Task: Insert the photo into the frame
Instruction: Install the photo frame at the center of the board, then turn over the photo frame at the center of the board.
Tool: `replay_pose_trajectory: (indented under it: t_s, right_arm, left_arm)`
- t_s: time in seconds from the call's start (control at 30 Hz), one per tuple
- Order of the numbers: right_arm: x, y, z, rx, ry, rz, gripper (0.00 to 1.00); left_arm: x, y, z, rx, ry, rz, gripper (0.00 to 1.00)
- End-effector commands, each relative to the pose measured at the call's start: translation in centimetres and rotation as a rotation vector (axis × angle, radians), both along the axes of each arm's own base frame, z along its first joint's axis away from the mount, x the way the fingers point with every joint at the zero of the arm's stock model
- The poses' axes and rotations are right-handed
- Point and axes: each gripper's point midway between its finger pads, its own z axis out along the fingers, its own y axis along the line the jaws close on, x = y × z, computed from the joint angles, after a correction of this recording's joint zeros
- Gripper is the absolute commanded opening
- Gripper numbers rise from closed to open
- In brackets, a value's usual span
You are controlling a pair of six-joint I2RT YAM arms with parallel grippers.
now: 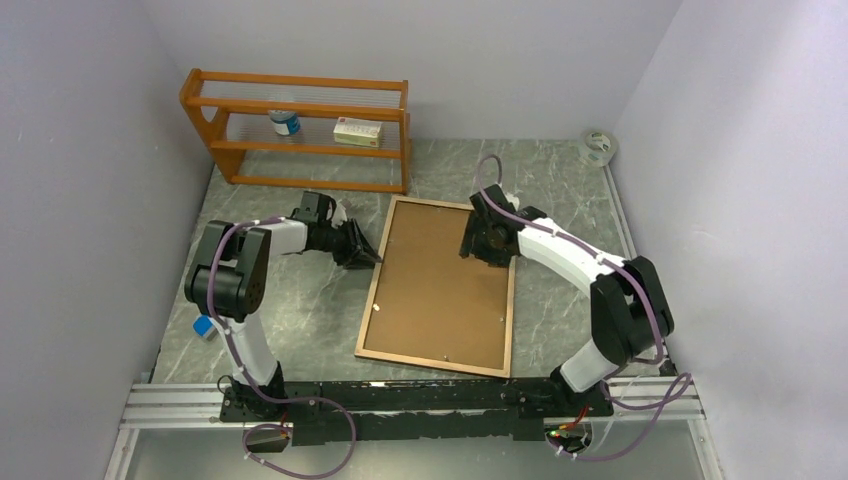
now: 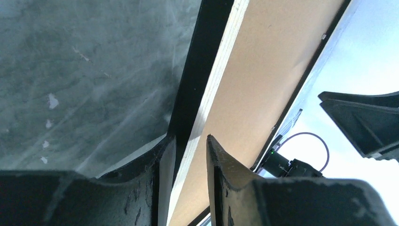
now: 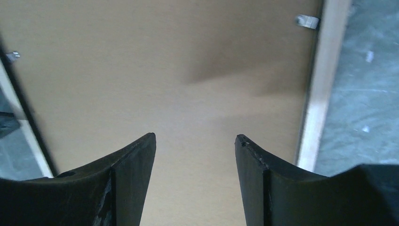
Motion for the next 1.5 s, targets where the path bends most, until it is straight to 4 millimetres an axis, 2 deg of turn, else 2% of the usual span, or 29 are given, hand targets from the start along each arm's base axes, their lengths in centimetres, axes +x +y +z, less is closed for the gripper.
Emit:
replay_pose_trajectory:
  t_s: [0.0, 0.13, 0.33, 0.43, 0.5, 0.6, 0.73, 0.87, 1.3, 1.47]
  right_arm:
    - [1.6, 3.9, 1.9, 0.064, -0.035, 0.037, 0.65]
    - [1.6, 7.5, 1.4, 0.064, -0.026, 0.085, 0.63]
    - [2.2, 15.5, 1.9, 0.156, -0.028, 0.218, 0.61]
    - [2.5, 18.5, 1.5, 0.167, -0.007, 0.236, 0.61]
    - [3.0, 20.2, 1.1, 0.139, -0.012, 0.242, 0.61]
    - [3.3, 21.7, 0.4, 0.061, -0.026, 0.252, 0.61]
    - [3.5, 22.7, -1.0, -0.052, -0.029, 0.264, 0.63]
    - [3.2, 22.7, -2.4, -0.166, -0.016, 0.267, 0.63]
    - [2.9, 22.7, -4.3, -0.277, 0.0, 0.298, 0.39]
    - [2.2, 21.7, -5.5, -0.34, 0.048, 0.326, 0.3]
  left_arm:
    - [0.0, 0.6, 1.1, 0.085, -0.024, 0.021, 0.35]
    - [-1.1, 1.4, 1.6, 0.117, -0.042, 0.007, 0.36]
    - [-3.1, 1.4, 1.8, 0.091, 0.013, 0.021, 0.33]
    - [-3.9, 3.2, 1.5, 0.188, 0.03, 0.097, 0.29]
    - [-4.2, 4.8, 2.2, 0.263, 0.003, 0.149, 0.29]
    - [-4.5, 6.9, 2.8, 0.351, -0.018, 0.207, 0.3]
    - [-5.6, 8.4, 3.0, 0.388, -0.018, 0.276, 0.33]
    - [-6.5, 9.0, 2.8, 0.388, -0.008, 0.311, 0.36]
    - [-6.6, 8.6, 2.6, 0.347, -0.01, 0.283, 0.37]
    - [-6.4, 7.9, 2.5, 0.307, -0.005, 0.266, 0.38]
